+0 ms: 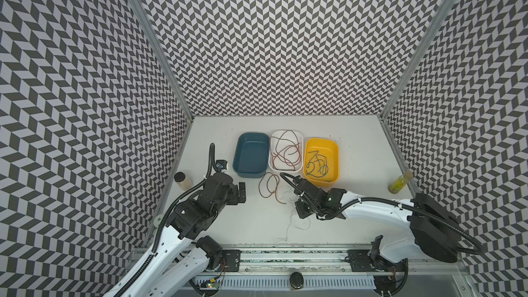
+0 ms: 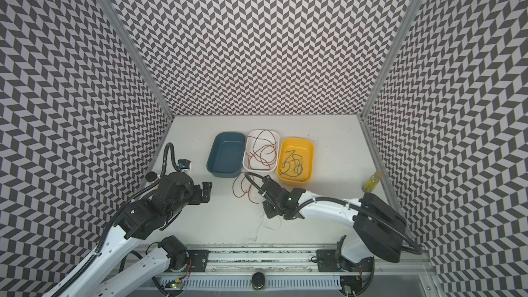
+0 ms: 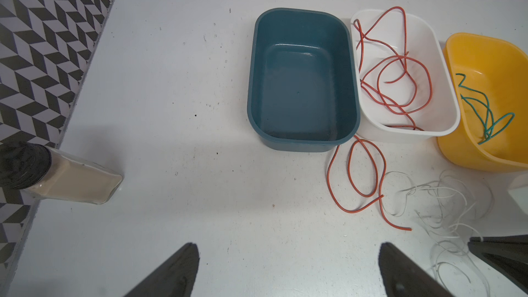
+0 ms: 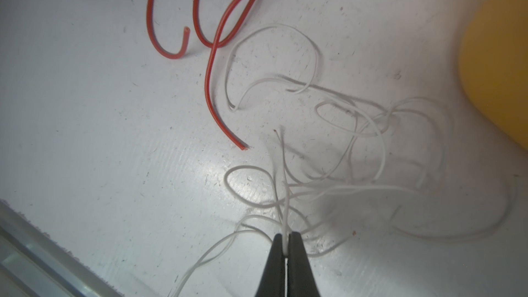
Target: Untangle the cables
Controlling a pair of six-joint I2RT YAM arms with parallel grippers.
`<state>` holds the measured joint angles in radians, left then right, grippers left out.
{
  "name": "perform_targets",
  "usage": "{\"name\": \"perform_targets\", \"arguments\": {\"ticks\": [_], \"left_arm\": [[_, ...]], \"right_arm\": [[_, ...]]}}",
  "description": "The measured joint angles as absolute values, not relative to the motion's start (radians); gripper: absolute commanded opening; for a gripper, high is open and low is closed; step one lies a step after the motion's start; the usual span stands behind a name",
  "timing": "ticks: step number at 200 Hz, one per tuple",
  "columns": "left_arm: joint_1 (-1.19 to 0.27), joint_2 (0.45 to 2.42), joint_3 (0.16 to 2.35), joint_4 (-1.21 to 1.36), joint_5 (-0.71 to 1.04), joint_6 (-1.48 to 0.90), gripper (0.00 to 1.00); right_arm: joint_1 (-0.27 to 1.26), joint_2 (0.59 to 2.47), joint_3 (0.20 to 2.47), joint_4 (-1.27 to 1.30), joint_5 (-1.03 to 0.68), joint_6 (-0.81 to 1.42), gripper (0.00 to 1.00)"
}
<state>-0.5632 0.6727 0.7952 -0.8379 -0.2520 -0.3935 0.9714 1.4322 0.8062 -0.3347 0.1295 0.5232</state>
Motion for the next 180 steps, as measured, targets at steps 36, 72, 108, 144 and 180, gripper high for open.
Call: {"name": "perform_targets", "arguments": {"ticks": [36, 72, 108, 144, 180], "left_arm": [[-0.563, 0.689, 0.796, -0.838, -0.25, -0.393, 1.0], [-0.564, 0.707, 0.795, -0.838, -0.246, -0.393, 1.0], [-0.564, 0.727, 0.796, -0.838, -0.224, -0.39, 1.0], [-0.564, 0.729, 0.796, -0.838, -0.212, -0.39, 1.0], [-0.564, 0.729, 0.796, -0.838, -0.207, -0.389, 1.0]], "right_arm": [[0.971, 1.294, 0.856, -0.403, 0.174, 0.505, 0.0], [0.971, 1.205, 0.934, -0.462, 0.197, 0.459, 0.0], [0.971, 1.144, 1.078, -0.531, 0.189, 0.386, 0.0], [0.971, 1.125, 1.306, -0.594, 0.165, 0.323, 0.0], [0.971, 1.155, 1.513, -0.665, 0.125, 0.276, 0.0]]}}
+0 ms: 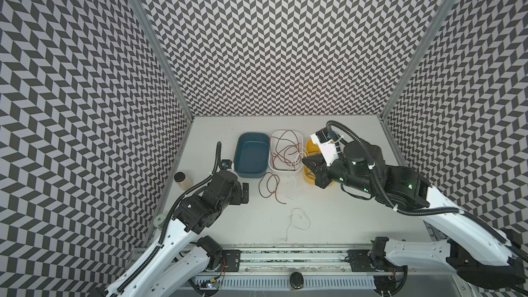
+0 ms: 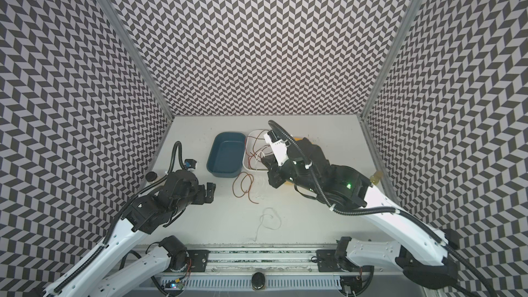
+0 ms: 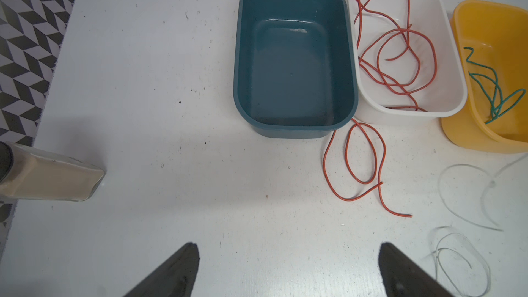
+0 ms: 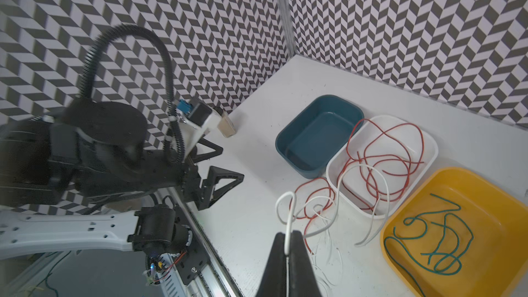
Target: Untangle the cables
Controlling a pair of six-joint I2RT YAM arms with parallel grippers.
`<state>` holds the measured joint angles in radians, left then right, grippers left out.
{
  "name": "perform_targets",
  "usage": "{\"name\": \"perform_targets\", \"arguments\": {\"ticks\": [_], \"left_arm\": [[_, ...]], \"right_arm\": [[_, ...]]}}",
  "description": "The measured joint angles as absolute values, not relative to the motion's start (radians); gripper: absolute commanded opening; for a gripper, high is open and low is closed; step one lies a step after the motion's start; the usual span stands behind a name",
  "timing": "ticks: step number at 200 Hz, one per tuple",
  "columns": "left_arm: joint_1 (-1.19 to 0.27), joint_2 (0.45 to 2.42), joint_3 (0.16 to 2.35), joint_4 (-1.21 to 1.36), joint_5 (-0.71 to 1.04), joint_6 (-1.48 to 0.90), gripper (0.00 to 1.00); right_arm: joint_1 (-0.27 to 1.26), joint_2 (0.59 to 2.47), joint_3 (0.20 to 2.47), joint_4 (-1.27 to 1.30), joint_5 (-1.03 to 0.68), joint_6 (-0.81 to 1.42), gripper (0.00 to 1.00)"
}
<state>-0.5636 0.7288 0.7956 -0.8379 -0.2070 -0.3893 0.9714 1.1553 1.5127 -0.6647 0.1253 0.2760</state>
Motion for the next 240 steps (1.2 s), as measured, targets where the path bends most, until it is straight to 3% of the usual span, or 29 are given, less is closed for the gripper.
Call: {"name": "perform_targets", "arguments": {"ticks": [55, 100, 139, 198, 240], "left_arm": [[-0.564, 0.702, 0.796, -0.829, -0.159, -0.381, 1.0], [-0.583, 0.641, 0.783, -0.731, 0.101, -0.474, 1.0], [-0.675, 0.602, 0.585, -0.493, 0.269, -0.67, 1.0], [-0.847, 0.632, 0.536, -0.351, 0.238, -0.713, 1.0], [-0.851, 0.609, 0.683, -0.534, 0.029, -0.686, 1.0]], "right_arm": [[0.971, 1.254, 1.703, -0.727, 0.051, 0.238, 0.0], [0.971, 1.265, 1.686, -0.733, -0.002, 0.237, 0.0], [0.971, 1.256, 1.665, -0.717, -0.072, 0.237, 0.0], [0.971, 1.208, 1.665, -0.695, -0.136, 0.24, 0.0], [0.971, 1.208, 1.664, -0.677, -0.12, 0.228, 0.0]]}}
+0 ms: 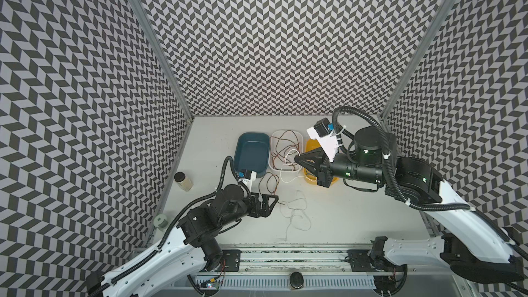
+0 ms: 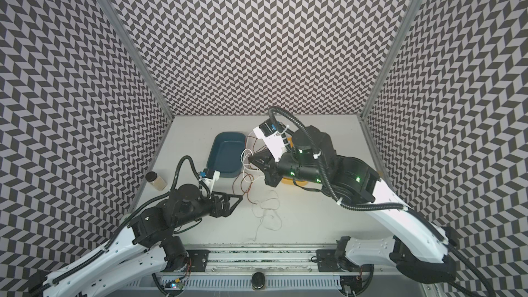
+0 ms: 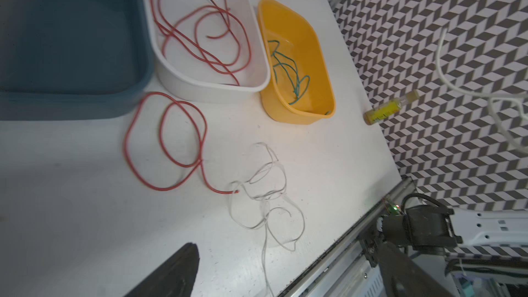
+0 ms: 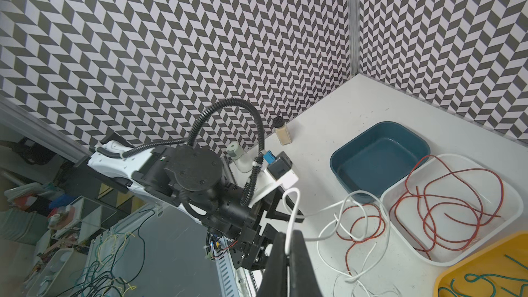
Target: Untangle the cables
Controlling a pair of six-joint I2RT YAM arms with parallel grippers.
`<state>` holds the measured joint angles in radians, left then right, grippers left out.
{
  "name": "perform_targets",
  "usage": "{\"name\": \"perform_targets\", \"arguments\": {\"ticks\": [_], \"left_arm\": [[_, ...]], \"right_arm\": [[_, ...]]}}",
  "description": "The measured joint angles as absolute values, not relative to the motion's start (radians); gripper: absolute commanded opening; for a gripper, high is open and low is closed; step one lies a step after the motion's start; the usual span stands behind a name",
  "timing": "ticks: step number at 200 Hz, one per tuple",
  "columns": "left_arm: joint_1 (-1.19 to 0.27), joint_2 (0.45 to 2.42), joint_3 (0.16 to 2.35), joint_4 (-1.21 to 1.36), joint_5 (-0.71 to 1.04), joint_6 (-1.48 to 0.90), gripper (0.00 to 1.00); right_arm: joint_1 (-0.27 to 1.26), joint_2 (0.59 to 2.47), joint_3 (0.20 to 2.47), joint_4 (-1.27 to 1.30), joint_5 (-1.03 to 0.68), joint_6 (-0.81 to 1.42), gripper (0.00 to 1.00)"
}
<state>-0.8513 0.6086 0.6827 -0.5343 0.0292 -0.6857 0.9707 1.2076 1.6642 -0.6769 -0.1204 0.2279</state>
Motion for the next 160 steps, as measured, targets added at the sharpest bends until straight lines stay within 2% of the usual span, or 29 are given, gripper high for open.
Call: {"name": "perform_targets", "arguments": {"ticks": [32, 77, 160], "left_arm": [[-0.821, 0.559, 0.792, -0.682, -0.146, -0.65, 1.0], [-0.764, 0.493, 0.798, -0.872, -0.366, -0.674, 1.0], [-0.764, 0.384, 0.74, -0.929, -0.619, -0.639, 1.0]], "right_arm": [[0.934, 1.26, 1.673, -0.652, -0.142, 0.218, 0.0], [0.814, 1.471, 1.755, -0.617, -0.255, 0.254, 0.0], [0.772, 1.892, 2.058, -0.587, -0.364, 0.289, 0.0]]}}
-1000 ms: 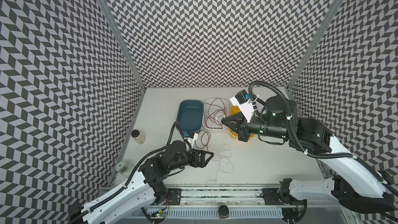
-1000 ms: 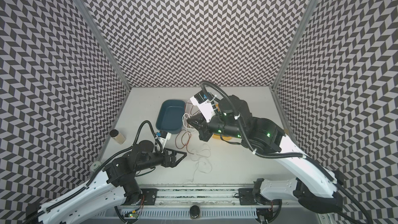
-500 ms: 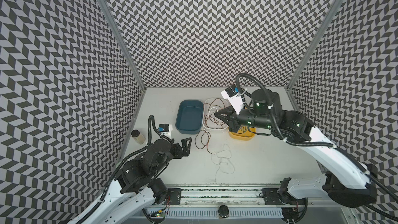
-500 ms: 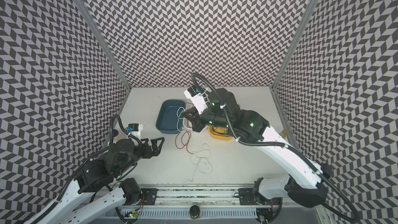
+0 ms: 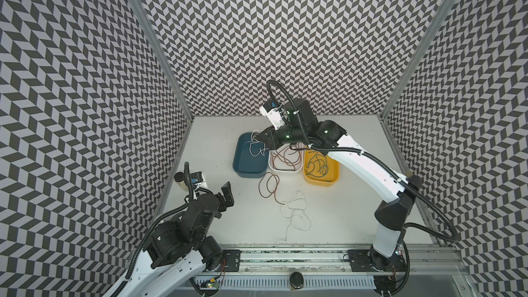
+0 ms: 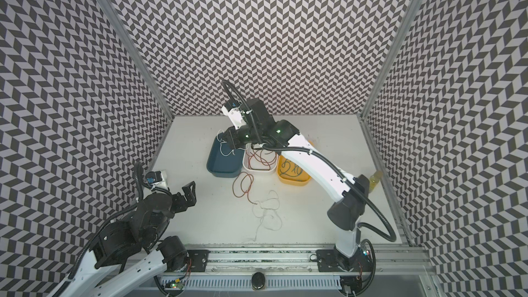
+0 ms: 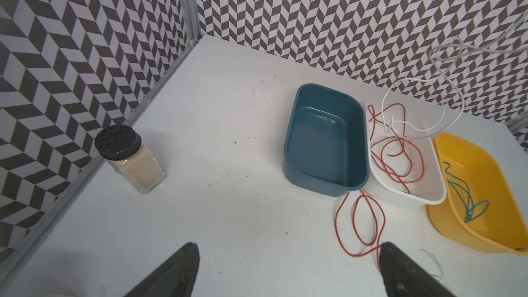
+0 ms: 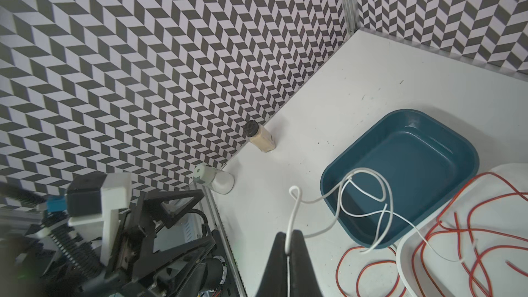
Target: Untangle the cables
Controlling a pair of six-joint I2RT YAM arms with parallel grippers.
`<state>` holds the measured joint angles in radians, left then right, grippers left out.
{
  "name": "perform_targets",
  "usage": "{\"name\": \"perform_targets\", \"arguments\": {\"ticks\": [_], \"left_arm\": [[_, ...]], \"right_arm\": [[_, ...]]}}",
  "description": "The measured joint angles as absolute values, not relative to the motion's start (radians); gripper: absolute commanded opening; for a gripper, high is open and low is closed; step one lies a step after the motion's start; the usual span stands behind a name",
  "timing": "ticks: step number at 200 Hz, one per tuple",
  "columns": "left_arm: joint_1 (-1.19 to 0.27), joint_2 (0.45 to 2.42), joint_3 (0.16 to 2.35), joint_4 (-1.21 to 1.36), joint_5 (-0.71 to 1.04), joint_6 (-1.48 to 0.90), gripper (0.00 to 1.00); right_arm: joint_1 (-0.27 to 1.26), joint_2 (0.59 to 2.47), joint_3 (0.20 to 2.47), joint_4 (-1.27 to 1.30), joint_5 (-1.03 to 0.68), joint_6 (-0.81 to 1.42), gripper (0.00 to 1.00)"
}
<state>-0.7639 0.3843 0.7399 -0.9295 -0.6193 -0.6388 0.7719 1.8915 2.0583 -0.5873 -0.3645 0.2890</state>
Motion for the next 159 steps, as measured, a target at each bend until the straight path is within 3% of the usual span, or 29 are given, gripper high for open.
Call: {"name": "perform_targets", "arguments": {"ticks": [57, 100, 159], "left_arm": [[-0.764, 0.347, 0.717, -0.928, -0.64, -0.615, 1.0], [-0.764, 0.339, 0.713, -0.926, -0.655, -0.602, 1.0], [-0.761, 0.345, 0.711, -0.922, -0.655, -0.596, 1.0]], "right_arm": [[0.766, 2.126, 2.187, -0.569, -0.394, 0.29, 0.0], [0.759, 2.22, 2.207, -0.548, -0.394, 0.294, 0.0], [0.754, 2.291, 2.247, -0.591, -0.314, 0.281, 0.07]]}}
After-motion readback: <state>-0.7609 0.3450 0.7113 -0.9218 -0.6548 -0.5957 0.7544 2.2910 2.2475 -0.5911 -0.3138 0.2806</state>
